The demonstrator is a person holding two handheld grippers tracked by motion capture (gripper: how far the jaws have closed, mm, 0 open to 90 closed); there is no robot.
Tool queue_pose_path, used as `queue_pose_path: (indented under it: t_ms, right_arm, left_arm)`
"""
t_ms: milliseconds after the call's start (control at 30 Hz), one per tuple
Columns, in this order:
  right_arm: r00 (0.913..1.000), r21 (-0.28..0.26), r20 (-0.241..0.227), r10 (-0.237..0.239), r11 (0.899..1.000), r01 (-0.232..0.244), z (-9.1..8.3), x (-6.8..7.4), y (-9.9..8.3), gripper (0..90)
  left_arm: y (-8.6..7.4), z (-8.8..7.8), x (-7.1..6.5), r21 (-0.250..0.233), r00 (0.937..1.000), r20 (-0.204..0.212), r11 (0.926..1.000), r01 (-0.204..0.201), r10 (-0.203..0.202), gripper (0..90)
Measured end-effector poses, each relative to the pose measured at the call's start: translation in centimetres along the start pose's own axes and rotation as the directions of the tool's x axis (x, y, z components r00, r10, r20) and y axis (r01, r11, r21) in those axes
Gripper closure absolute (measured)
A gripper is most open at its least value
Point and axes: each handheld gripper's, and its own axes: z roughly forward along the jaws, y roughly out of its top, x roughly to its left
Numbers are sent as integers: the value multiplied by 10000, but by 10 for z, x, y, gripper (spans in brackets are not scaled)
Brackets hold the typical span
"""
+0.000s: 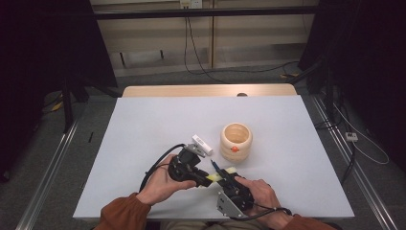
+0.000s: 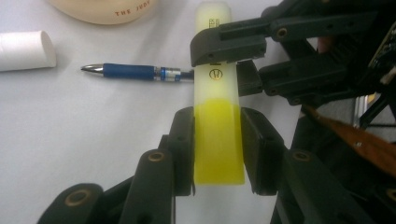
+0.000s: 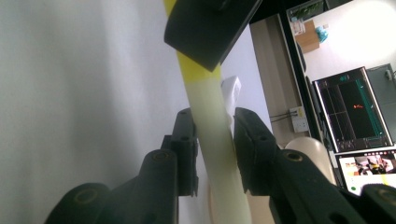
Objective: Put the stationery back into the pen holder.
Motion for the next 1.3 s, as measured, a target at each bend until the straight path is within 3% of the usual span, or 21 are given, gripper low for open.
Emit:
queue_pose_path:
  t_ms: [33, 100, 167, 267, 333, 500, 567, 633, 700, 733, 767, 967, 1067, 1200, 1267, 1300]
  right_arm:
    - [10000, 55, -54, -14, 10000, 14, 0, 0, -1, 726]
    - [9998, 39, -178, -132, 9999, 133, 0, 1, -2, 764]
    - [9996, -11, -165, -224, 9997, 224, 0, 3, -2, 779]
    - [9997, 9, -215, -79, 10000, 79, -1, 3, -2, 780]
    - [9995, -52, -274, -146, 9999, 144, -1, 1, -2, 780]
    - [9990, 110, -283, 339, 9994, -336, -3, -4, -7, 780]
    - [9959, 157, -405, 804, 9967, -798, -3, -6, -10, 781]
    - [9920, 246, -492, 1161, 9931, -1150, -3, -10, -13, 780]
    - [9786, 127, -537, 1989, 9800, -1985, -2, -12, -16, 780]
    - [9756, 159, -618, 2107, 9775, -2101, -3, -15, -18, 780]
    - [9663, 112, -637, 2494, 9684, -2492, -3, -17, -19, 780]
    - [9328, -13, -849, 3504, 9361, -3518, -4, -25, -27, 780]
    - [9136, -43, -941, 3956, 9175, -3978, -4, -28, -30, 780]
    - [8734, -106, -1188, 4722, 8790, -4767, -4, -33, -35, 780]
    - [8449, -168, -1329, 5182, 8511, -5247, -5, -36, -37, 780]
    - [8357, -177, -1361, 5321, 8421, -5391, -5, -37, -38, 780]
  left_arm:
    - [-1, 0, 0, -8, 9999, -123, 10000, 67, -68, 673]
    - [-2, 0, 1, -343, 9998, 108, 9993, 154, -150, 671]
    - [-2, -2, 1, -286, 9999, -106, 9995, 118, -121, 670]
    - [-5, -3, 2, -574, 9998, 74, 9982, 175, -171, 656]
    - [-8, -4, 3, -710, 9998, -122, 9974, 158, -167, 575]
    - [-20, -14, 9, -1184, 9976, -516, 9922, 400, -464, 390]
    - [-26, -19, 11, -1543, 9959, -762, 9873, 369, -491, 303]
    - [-33, -23, 13, -1703, 9904, -1304, 9851, 240, -466, 251]
    - [-40, -27, 16, -1922, 9827, -1777, 9812, 164, -513, 197]
    - [-44, -29, 19, -1987, 9796, -1954, 9800, 74, -470, 178]
    - [-47, -30, 21, -2115, 9785, -1990, 9773, 105, -536, 168]
    - [-62, -39, 29, -2630, 9636, -2512, 9645, 234, -918, 101]
    - [-69, -44, 32, -3007, 9566, -2638, 9529, 402, -1236, 99]
    - [-77, -51, 36, -3439, 9455, -2837, 9374, 553, -1599, 91]
    - [-83, -55, 37, -3441, 9427, -2990, 9382, 384, -1482, 73]
    - [-86, -56, 37, -3460, 9429, -2990, 9375, 362, -1467, 64]
